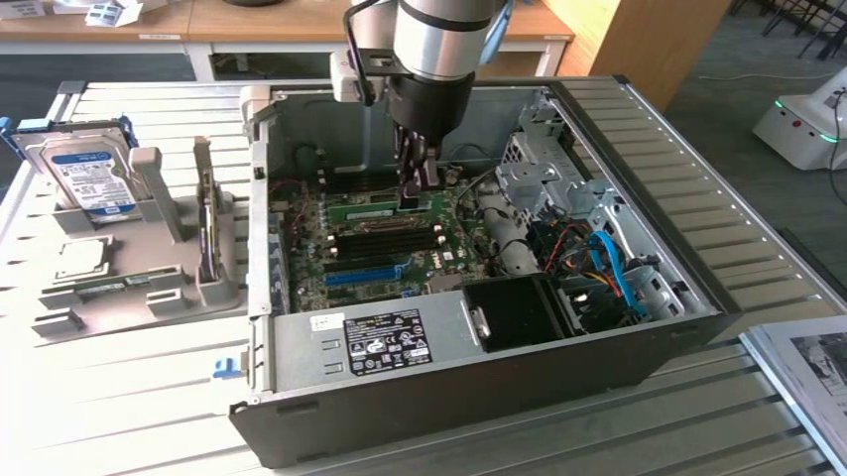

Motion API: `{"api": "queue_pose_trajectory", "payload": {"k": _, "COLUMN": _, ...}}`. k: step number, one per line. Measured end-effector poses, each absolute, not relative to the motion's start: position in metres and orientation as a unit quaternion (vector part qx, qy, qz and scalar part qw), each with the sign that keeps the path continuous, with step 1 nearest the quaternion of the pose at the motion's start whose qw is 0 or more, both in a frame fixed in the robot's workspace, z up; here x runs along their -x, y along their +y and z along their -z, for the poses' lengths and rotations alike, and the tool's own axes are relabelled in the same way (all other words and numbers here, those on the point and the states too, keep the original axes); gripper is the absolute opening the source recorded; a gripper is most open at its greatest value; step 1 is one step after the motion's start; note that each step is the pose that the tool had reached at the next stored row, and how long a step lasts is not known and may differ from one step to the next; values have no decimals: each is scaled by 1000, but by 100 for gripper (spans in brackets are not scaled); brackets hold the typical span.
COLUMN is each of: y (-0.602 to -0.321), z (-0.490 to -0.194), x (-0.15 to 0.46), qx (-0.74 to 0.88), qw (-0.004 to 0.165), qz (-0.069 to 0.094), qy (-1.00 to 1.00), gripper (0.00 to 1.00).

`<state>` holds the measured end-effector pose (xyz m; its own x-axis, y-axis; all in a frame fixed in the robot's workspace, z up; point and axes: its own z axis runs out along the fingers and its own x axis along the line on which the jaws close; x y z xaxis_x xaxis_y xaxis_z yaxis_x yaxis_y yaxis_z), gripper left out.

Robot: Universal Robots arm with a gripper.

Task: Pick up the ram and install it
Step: 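Insert the ram into the slot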

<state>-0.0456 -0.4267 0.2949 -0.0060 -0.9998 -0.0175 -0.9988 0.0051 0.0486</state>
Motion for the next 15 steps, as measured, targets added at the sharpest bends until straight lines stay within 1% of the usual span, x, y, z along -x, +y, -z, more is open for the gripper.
{"api": "queue_pose_trajectory", "payload": {"k": 15, "y": -427, "z": -295, "x": 37, "qx": -705, "qw": 11, "qz": 23, "qy": -709, "gripper": 12}}
